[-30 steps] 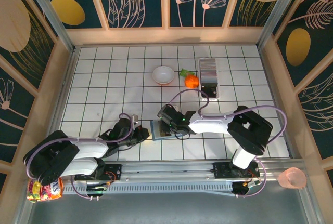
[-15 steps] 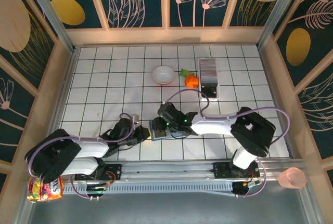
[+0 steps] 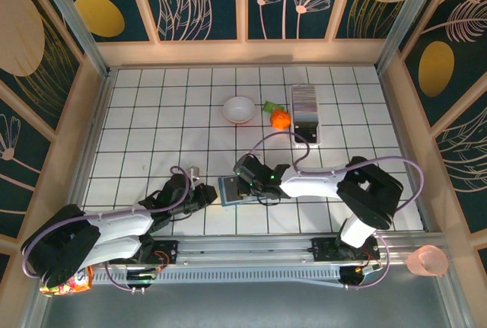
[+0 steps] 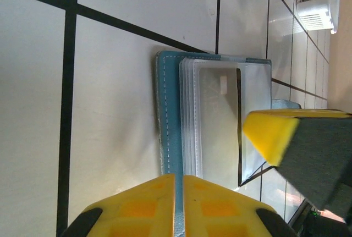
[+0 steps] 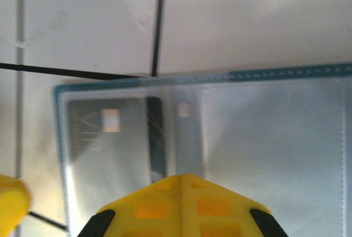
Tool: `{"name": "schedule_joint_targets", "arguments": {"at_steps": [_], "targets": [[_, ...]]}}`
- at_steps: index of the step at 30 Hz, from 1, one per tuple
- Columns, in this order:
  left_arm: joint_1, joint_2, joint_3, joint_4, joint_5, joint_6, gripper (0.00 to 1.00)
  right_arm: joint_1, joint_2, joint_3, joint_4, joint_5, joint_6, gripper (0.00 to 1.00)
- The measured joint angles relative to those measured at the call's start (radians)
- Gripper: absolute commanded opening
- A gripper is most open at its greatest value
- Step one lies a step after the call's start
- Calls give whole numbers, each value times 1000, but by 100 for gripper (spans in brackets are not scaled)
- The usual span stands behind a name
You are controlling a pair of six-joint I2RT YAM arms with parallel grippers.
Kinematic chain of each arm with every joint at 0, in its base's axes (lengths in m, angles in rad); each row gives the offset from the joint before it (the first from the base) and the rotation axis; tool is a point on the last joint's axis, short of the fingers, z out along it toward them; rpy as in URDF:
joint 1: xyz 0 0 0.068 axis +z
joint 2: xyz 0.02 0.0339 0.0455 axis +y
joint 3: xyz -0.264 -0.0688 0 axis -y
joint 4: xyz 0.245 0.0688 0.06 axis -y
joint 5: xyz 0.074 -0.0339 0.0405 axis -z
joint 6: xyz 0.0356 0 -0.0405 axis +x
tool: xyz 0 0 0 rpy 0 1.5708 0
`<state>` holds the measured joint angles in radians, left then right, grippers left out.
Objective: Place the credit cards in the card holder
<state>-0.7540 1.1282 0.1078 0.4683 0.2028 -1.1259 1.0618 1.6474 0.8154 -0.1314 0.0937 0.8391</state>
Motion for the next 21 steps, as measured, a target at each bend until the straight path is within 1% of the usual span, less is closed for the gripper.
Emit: {"name": "schedule_joint_targets", "arguments": {"at_steps": [2, 7, 10, 16, 21], "targets": [[0, 2, 0, -2, 3, 0, 19, 0, 16, 3, 0, 0, 0, 0], [0, 42, 1, 3, 18, 0, 20, 0, 22, 7, 2, 2, 0, 0], [-4, 66, 7, 24, 24, -4, 22, 0, 22, -2, 23, -1, 1, 0], [-28, 154, 52, 78, 35, -4, 28, 0, 22, -19, 67, -6, 1, 0], [-36, 173, 71, 95, 44, -8, 41, 0, 19, -27, 83, -6, 1, 0]]}}
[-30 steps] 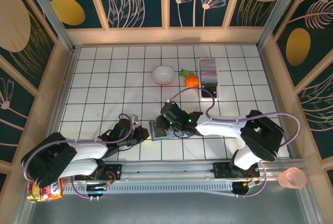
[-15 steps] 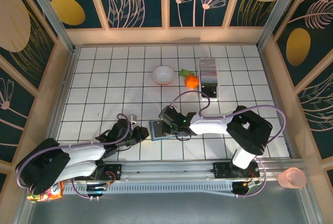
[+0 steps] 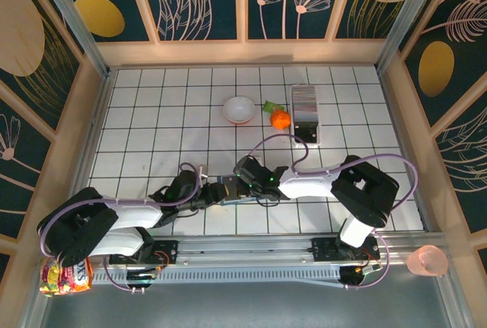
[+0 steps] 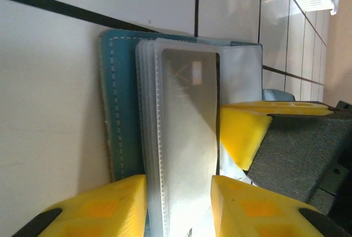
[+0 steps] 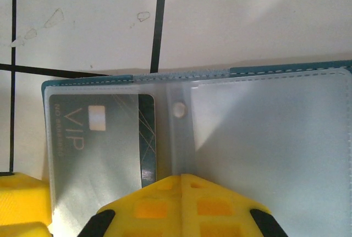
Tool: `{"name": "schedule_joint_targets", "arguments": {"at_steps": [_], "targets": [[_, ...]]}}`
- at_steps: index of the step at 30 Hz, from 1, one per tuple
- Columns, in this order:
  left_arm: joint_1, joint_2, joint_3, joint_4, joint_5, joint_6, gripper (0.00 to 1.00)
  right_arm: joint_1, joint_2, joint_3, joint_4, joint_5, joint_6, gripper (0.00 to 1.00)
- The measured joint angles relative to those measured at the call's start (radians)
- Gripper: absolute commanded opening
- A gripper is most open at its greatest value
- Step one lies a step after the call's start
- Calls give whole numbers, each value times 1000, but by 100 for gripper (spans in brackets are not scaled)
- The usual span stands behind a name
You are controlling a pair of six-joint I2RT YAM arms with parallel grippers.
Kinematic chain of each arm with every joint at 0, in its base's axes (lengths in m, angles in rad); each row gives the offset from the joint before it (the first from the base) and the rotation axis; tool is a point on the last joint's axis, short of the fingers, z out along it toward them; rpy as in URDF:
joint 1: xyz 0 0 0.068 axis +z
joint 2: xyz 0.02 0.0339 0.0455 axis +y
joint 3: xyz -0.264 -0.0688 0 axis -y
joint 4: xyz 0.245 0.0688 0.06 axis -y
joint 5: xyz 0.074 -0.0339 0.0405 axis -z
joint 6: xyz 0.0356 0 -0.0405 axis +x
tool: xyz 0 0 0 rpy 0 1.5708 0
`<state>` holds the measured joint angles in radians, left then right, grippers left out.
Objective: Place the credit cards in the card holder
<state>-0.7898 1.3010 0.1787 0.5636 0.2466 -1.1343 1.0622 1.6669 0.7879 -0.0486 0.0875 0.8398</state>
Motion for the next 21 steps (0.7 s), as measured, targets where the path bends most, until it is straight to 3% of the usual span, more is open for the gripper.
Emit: {"name": "schedule_joint_targets", "arguments": {"at_steps": [8, 21], "targets": [[-11, -79, 44, -174, -57, 34, 53, 1, -2, -3, 7, -2, 0, 0], [-11, -31, 125, -291, -70, 43, 54, 3, -2, -8, 14, -1, 0, 0]]}}
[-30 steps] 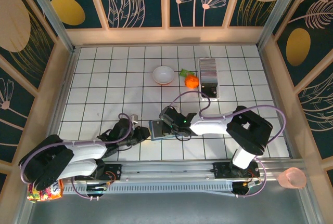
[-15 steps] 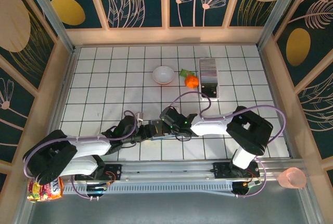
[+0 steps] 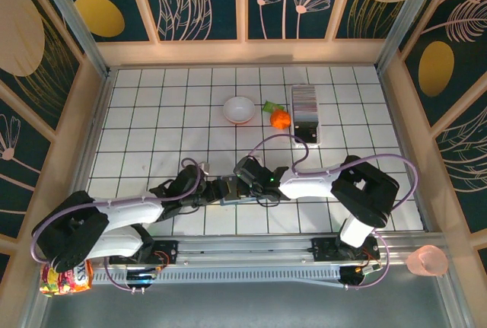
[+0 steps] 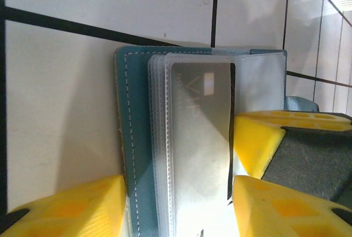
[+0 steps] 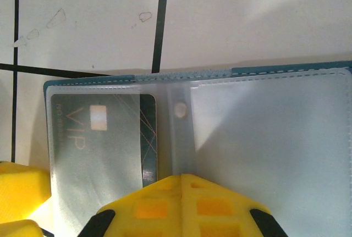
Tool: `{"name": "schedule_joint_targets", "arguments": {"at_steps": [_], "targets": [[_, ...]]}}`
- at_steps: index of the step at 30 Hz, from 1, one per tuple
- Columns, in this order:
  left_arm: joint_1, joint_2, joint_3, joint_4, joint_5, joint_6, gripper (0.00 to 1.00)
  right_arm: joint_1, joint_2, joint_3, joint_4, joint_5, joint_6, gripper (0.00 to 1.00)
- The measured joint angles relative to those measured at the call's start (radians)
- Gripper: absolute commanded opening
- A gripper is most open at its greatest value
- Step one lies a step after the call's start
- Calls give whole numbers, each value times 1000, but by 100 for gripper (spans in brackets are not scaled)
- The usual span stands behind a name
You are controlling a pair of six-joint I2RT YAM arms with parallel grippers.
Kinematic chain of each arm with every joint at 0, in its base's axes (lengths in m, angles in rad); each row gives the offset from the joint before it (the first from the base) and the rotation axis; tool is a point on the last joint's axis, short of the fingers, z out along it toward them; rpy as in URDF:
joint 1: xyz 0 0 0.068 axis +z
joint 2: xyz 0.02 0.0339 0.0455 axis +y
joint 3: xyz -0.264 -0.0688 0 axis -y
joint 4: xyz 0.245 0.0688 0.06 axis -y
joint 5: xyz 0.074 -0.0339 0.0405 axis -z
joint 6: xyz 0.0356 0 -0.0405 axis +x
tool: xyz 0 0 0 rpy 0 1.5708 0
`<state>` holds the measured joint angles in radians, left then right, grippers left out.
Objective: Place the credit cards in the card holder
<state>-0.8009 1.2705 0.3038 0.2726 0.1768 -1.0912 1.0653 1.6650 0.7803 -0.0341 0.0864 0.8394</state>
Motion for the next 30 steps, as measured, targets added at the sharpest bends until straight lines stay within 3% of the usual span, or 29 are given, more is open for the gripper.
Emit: {"name": "schedule_joint_targets", "arguments": {"at_steps": [15, 30], "targets": [[-21, 31, 115, -191, -57, 22, 57, 6, 0, -4, 13, 7, 0, 0], [-19, 54, 117, -190, -77, -8, 57, 15, 14, -9, 61, 10, 0, 0]]}}
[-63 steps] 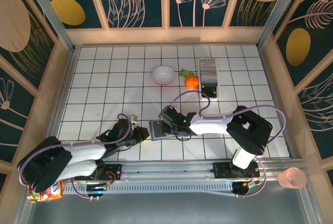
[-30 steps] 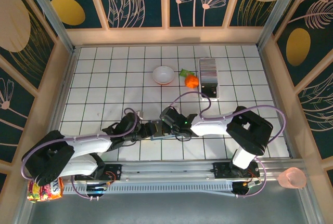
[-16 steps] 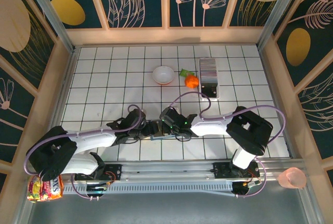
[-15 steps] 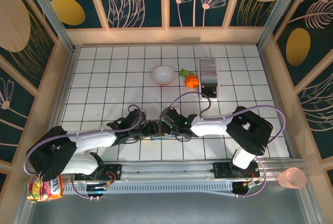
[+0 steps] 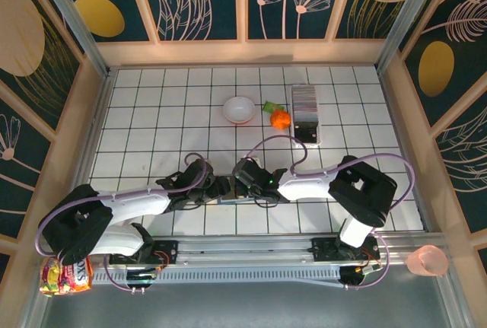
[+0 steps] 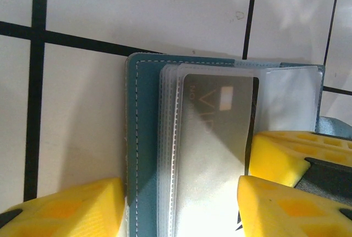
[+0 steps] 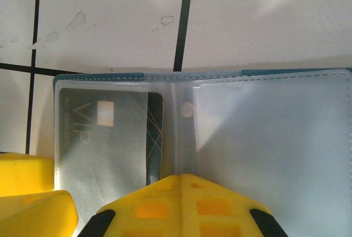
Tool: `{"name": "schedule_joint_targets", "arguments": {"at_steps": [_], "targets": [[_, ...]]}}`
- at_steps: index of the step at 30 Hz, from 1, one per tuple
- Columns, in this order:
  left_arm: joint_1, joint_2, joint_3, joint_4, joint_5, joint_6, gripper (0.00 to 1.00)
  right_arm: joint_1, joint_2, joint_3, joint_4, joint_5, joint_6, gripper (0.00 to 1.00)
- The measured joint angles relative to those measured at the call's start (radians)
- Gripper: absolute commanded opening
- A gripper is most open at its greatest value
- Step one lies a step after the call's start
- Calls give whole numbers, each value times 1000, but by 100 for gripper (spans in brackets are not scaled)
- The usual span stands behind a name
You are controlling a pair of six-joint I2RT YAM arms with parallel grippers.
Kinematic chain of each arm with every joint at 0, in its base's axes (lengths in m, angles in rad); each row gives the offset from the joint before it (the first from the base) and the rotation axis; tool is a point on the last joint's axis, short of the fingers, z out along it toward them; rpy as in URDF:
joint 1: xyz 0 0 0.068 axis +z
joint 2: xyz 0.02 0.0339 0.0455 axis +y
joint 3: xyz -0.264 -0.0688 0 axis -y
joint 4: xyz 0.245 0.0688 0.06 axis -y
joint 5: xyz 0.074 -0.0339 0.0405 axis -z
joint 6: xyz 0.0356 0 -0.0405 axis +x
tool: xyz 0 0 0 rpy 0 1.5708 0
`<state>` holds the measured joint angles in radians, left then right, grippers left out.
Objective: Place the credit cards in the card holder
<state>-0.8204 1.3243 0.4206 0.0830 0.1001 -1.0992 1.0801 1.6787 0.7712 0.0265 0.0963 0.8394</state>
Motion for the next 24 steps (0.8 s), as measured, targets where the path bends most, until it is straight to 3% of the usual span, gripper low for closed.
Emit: {"name": "schedule_joint_targets", "arguments": {"at_steps": [14, 24], "targets": [[4, -31, -46, 90, 15, -59, 57, 1, -3, -22, 41, 1, 0, 0], [-4, -71, -111, 273, 74, -141, 56, 1, -14, -51, 87, 1, 5, 0]]}}
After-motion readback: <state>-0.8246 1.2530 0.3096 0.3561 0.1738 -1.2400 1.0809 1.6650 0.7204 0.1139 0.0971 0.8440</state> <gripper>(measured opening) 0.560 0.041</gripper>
